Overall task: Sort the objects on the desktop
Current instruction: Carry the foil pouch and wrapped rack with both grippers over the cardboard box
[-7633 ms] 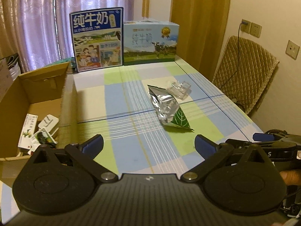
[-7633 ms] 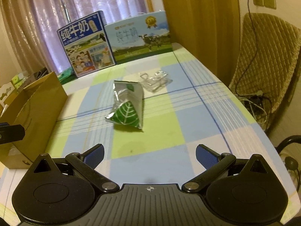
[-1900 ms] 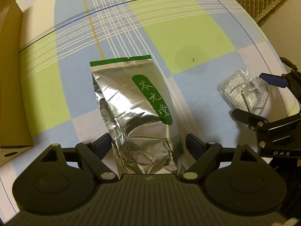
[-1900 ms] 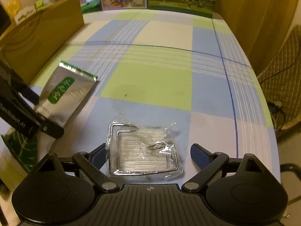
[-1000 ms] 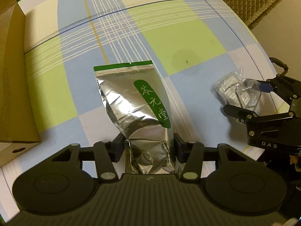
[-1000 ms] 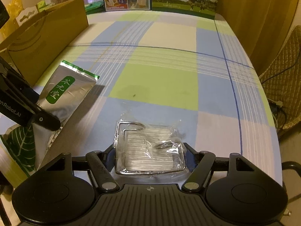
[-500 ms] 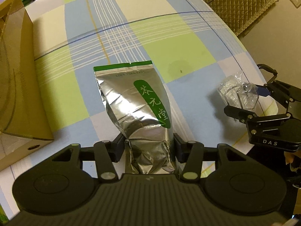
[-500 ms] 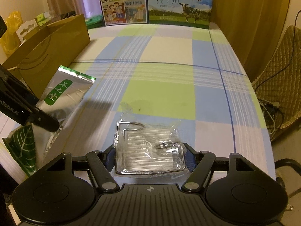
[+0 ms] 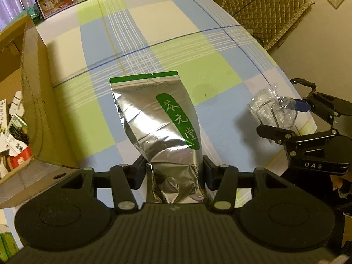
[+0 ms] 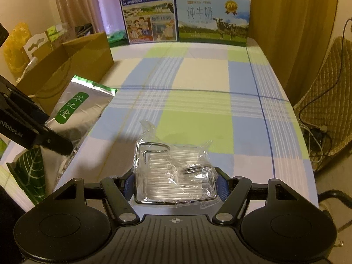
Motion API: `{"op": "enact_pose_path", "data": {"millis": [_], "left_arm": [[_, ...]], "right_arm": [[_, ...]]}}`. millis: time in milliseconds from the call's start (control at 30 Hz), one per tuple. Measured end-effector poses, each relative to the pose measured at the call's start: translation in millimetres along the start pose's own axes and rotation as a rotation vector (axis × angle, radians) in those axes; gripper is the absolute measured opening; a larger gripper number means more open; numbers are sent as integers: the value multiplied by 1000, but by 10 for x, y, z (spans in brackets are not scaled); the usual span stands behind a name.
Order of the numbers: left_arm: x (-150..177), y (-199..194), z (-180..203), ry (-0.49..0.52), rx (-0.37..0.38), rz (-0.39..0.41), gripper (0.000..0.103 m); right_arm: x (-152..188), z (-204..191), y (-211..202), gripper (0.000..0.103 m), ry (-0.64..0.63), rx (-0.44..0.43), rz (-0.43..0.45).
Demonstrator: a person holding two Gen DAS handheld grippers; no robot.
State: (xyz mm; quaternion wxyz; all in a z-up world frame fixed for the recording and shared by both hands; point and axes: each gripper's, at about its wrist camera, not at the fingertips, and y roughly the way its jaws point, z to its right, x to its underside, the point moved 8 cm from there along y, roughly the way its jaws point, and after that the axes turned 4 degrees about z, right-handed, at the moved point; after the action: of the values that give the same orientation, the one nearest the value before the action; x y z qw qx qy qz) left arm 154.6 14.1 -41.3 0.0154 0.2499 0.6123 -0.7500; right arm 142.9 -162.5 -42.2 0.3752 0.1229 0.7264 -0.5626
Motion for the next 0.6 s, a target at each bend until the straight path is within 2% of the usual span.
{"op": "enact_pose_path", "data": {"millis": [600], "left_arm": [[34, -652, -334, -39, -19, 82, 47]], "right_arm": [[-385, -632, -122, 67, -98, -61, 59]]}}
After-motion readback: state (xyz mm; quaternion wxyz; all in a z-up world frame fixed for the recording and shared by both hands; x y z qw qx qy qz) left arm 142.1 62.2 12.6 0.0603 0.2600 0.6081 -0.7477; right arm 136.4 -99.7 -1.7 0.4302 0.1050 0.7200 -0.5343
